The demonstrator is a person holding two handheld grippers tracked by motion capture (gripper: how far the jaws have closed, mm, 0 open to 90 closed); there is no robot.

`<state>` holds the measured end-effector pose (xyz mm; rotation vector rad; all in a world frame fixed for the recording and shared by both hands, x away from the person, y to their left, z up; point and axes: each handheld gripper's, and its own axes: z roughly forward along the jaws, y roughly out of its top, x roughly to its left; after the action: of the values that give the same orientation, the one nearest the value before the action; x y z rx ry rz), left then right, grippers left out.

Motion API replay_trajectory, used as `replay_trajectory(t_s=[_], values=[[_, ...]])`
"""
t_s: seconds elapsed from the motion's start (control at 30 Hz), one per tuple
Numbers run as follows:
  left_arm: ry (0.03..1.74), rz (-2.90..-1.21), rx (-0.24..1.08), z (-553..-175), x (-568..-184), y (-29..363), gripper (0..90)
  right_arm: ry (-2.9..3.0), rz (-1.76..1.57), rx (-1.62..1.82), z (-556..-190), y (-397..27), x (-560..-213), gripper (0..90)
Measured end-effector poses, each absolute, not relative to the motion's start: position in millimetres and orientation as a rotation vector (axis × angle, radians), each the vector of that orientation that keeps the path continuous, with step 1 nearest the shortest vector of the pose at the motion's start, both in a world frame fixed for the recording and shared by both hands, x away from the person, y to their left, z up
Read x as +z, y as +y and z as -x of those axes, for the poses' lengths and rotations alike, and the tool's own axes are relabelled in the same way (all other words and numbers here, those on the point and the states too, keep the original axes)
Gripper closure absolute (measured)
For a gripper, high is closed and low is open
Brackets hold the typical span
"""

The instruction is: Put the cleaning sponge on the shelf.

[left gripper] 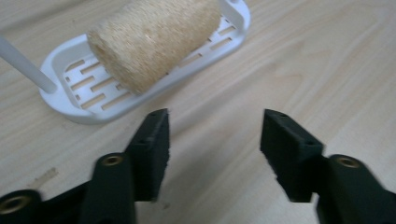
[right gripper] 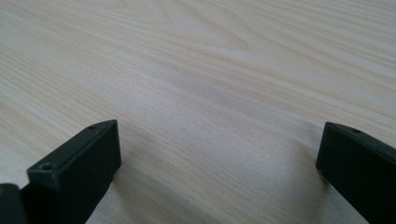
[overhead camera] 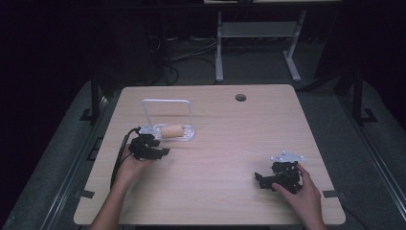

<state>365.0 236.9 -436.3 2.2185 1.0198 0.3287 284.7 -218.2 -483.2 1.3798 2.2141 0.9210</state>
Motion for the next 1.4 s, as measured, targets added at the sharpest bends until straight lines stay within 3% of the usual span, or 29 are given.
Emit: replay_trajectory(t_s=[0.2, 0.67, 1.4], values=[[0.999, -2.213, 0.350, -349.5, -435.4, 239.2, 27.7, 2.215, -1.379, 0.920, -284.9, -218.2, -483.1, 0.0], [0.969, -2.191, 0.388, -315.5, -433.9, 250.1, 18.5, 2.215, -1.380, 0.919, -284.8, -218.2, -483.1, 0.0], [0.977, -2.206, 0.410, -279.9, -458.8, 271.8, 13.7, 2.216, -1.382, 0.919, -284.7, -218.1, -482.9, 0.0]])
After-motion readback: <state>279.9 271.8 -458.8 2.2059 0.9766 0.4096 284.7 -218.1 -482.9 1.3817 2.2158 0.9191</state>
